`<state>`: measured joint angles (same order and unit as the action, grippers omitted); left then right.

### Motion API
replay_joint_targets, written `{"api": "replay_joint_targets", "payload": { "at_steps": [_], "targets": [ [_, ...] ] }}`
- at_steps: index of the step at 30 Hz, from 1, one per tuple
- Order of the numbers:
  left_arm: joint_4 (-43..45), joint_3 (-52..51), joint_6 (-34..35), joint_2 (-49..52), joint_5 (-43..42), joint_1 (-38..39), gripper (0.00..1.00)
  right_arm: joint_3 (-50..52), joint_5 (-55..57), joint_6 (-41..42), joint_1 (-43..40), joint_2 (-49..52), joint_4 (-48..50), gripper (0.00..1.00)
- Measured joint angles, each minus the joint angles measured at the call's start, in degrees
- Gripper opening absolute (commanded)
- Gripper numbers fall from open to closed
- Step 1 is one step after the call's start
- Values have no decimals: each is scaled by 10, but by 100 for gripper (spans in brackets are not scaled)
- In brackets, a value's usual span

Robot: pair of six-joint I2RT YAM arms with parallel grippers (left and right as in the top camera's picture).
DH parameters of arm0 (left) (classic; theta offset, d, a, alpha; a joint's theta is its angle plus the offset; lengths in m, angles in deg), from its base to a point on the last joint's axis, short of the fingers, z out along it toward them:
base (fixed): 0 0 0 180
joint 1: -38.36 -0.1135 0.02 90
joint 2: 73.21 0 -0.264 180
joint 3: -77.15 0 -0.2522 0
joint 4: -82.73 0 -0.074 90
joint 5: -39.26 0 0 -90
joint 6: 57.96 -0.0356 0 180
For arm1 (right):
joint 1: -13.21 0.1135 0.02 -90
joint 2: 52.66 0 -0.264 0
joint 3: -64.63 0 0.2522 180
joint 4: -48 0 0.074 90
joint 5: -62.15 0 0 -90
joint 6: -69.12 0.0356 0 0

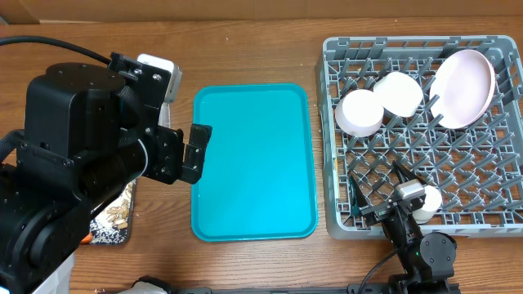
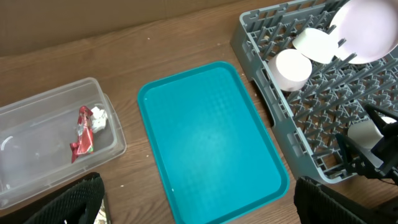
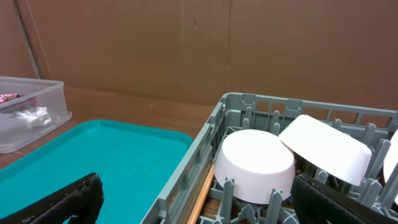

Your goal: Sort waste into correct bins and load items into the dishwasher

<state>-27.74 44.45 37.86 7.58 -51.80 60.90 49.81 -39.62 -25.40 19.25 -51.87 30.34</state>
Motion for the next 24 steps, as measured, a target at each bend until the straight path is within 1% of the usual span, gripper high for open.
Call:
{"api": "replay_joint_targets", "payload": {
  "at_steps": [19, 21, 24],
  "targets": [
    [1, 0, 0, -1, 2, -2, 100, 0, 0, 0, 0, 0, 0, 100],
    [19, -2, -1, -4, 3, -13, 100, 0, 0, 0, 0, 0, 0, 100],
    [102, -26, -13, -23, -5, -55, 100, 0, 0, 0, 0, 0, 0, 100]
  ]
}}
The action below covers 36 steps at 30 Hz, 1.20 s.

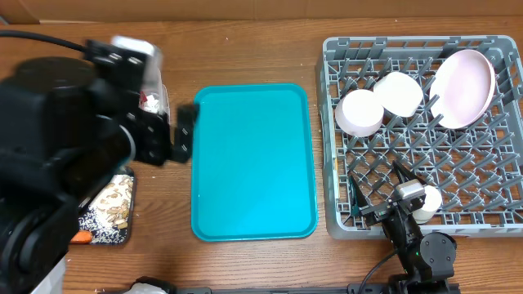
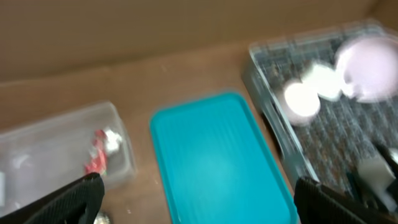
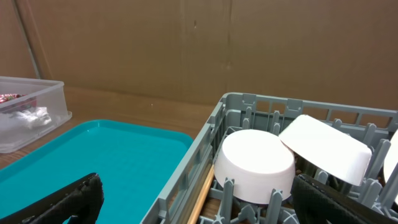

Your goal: Sort waste into correct bins and load items into the dishwasher

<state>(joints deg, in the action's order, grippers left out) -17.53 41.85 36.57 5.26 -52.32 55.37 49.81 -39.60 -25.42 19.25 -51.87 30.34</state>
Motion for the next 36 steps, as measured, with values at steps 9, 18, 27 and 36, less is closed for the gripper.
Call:
{"api": "replay_joint_targets", "payload": {
  "at_steps": [9, 18, 27, 36],
  "targets": [
    [289, -285, -84, -159, -99, -93, 100, 0, 0, 0, 0, 0, 0, 100],
    [493, -655, -140, -362, -120, -121, 100, 0, 0, 0, 0, 0, 0, 100],
    [702, -976, -152, -591, -124, -126, 100, 0, 0, 0, 0, 0, 0, 100],
    [814, -1176, -153, -736, -131, -126, 100, 0, 0, 0, 0, 0, 0, 100]
  ]
}}
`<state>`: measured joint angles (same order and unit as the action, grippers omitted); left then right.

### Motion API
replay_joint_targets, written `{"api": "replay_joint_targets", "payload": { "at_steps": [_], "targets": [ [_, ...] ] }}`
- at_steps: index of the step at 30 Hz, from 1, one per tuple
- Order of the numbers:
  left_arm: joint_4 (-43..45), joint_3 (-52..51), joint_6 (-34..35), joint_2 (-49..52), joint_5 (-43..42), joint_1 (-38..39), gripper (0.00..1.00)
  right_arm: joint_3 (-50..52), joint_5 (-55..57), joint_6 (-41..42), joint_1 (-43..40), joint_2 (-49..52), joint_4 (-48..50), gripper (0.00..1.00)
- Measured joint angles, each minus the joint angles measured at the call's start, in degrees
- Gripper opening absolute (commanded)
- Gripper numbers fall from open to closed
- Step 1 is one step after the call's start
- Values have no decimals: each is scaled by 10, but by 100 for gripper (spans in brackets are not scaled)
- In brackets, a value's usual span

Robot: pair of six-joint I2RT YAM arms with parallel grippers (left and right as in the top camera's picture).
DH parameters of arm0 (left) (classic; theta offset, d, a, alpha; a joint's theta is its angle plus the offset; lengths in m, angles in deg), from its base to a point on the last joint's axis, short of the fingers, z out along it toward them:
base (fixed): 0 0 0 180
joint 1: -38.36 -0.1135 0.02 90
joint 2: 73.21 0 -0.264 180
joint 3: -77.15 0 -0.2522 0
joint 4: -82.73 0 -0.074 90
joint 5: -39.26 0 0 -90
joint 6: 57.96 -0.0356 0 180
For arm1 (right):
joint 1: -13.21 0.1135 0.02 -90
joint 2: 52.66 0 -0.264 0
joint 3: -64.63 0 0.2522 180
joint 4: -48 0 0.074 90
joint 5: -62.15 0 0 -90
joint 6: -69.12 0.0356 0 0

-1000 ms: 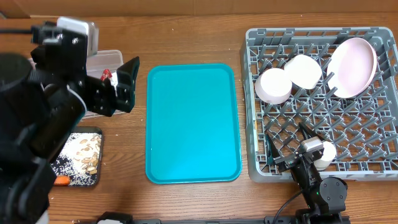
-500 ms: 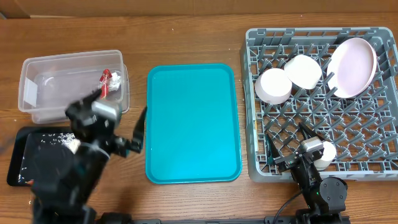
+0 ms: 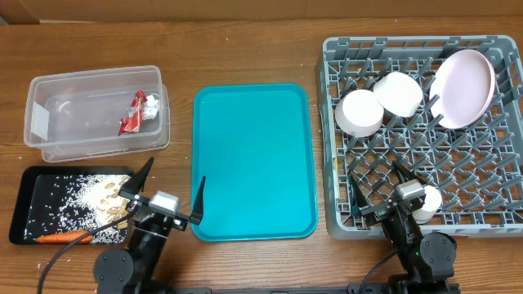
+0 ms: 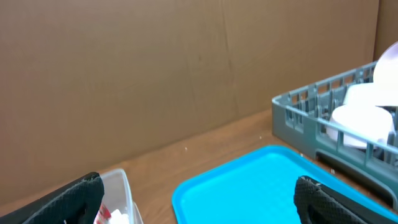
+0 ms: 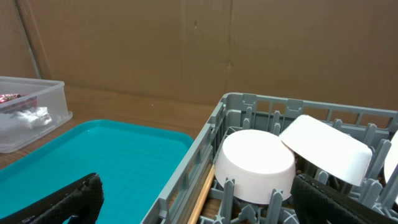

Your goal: Sort waste into correct bins and load items into the dishwasher

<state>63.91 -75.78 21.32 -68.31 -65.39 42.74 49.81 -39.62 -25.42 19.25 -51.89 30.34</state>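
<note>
The grey dish rack [image 3: 331, 122] on the right holds two white bowls [image 3: 360, 112] [image 3: 398, 92], a pink plate [image 3: 463, 88] and a small white cup [image 3: 426, 202]. My right gripper [image 3: 374, 170] rests open at the rack's front left corner, beside the cup, holding nothing; its wrist view shows the nearer bowl [image 5: 258, 163]. The teal tray [image 3: 253, 163] lies bare in the middle. Low at the table's front edge, my left gripper [image 3: 176, 170] is open and holds nothing, between the black tray [image 3: 33, 208] and the teal tray [image 4: 261, 186].
A clear plastic bin [image 3: 49, 90] at the back left contains a red wrapper [image 3: 133, 114] and a crumpled white scrap. The black tray carries scattered rice and a carrot piece [image 3: 61, 238]. A brown cardboard wall [image 4: 155, 74] stands behind the table.
My left arm was raised over the left bins, covering them. Now it sits low at the table's front edge and the clear bin and black tray show in full. The right arm is unchanged.
At first my left arm hung high over the table's left side, its open gripper by the teal tray's left edge. Then it was a little further back and left, blurred. Now it is down at the front edge. Rack, tray and right gripper kept their places.
</note>
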Motion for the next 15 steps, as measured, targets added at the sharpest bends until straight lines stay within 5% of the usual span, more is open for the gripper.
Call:
{"api": "replay_joint_targets", "payload": {
  "at_steps": [15],
  "targets": [
    [23, -128, 0, -40, -28, -10, 100, 0, 0, 0, 0, 0, 0, 100]
  ]
}}
